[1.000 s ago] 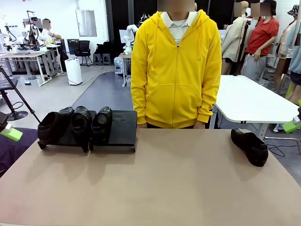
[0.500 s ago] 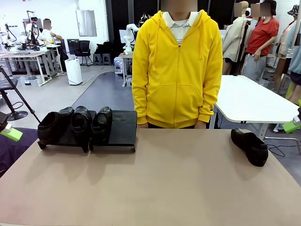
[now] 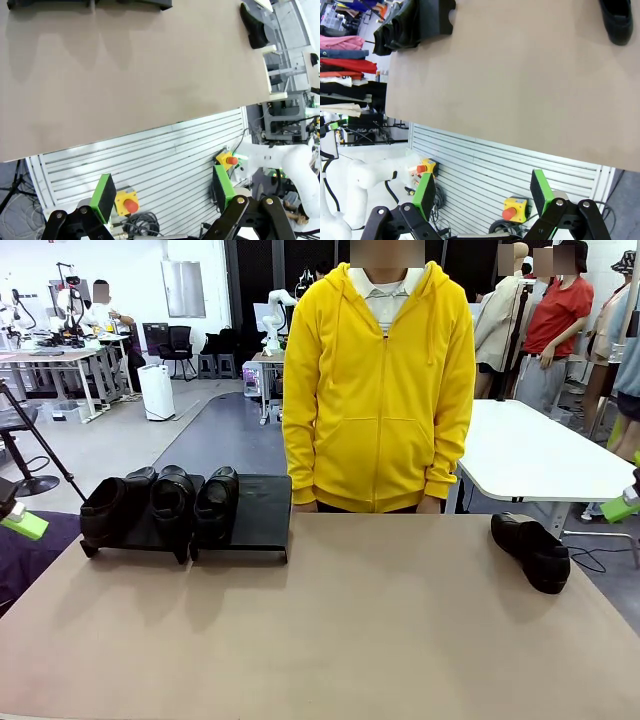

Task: Organize the shoes by placing them on the stand.
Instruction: Pick up one Shoe and place it in the middle of the table.

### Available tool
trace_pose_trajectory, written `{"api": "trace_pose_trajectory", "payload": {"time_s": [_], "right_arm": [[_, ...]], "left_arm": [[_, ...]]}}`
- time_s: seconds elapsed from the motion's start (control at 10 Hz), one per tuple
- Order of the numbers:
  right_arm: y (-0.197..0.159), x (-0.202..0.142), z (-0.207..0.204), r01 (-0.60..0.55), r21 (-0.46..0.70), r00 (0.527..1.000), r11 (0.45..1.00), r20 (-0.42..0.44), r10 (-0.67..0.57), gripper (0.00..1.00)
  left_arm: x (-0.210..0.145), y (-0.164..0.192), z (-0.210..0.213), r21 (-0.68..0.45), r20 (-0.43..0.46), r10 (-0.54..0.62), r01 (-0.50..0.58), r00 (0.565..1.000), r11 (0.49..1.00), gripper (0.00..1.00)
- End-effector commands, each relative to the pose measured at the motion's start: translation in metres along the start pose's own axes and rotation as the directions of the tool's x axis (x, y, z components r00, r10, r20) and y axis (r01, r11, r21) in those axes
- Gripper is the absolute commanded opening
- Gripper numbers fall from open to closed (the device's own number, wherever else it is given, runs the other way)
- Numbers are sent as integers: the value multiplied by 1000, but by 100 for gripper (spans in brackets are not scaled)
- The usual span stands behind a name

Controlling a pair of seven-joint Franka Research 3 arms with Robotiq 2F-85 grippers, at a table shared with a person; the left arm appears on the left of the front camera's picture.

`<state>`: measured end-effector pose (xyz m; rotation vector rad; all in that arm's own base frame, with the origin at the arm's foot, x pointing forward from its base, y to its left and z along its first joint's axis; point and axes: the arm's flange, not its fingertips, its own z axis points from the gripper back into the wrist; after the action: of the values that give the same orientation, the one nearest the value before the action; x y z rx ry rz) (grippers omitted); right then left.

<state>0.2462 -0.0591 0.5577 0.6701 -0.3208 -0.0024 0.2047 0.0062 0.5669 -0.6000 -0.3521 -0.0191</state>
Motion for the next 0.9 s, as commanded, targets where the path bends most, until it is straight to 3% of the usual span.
{"api": "trace_pose_trajectory", "payload": {"time_s": [0.0,0.1,0.2,0.4,0.6,0.7,0.8], "right_arm": [[9,40,-28,-70,-113,989,991,-141,54,100],[5,86,-63,-176,-206,947,963,-303,108,100],[-7,120,-91,-200,-281,932,939,-350,94,100],[-36,155,-139,-277,-421,929,864,-346,130,100],[-71,174,-171,-321,-541,943,777,-260,208,100],[-76,178,-175,-337,-506,938,794,-247,241,100],[-62,171,-161,-317,-383,923,868,-335,189,100]], "left_arm": [[27,-15,11,17,-51,-38,38,998,999,100],[27,-15,11,17,-51,-38,38,998,999,100],[27,-15,11,17,-51,-38,38,998,999,100],[27,-15,11,17,-51,-38,38,998,999,100],[27,-15,11,17,-51,-38,38,998,999,100],[27,-15,11,17,-51,-38,38,998,999,100],[27,-15,11,17,-51,-38,38,998,999,100]]}}
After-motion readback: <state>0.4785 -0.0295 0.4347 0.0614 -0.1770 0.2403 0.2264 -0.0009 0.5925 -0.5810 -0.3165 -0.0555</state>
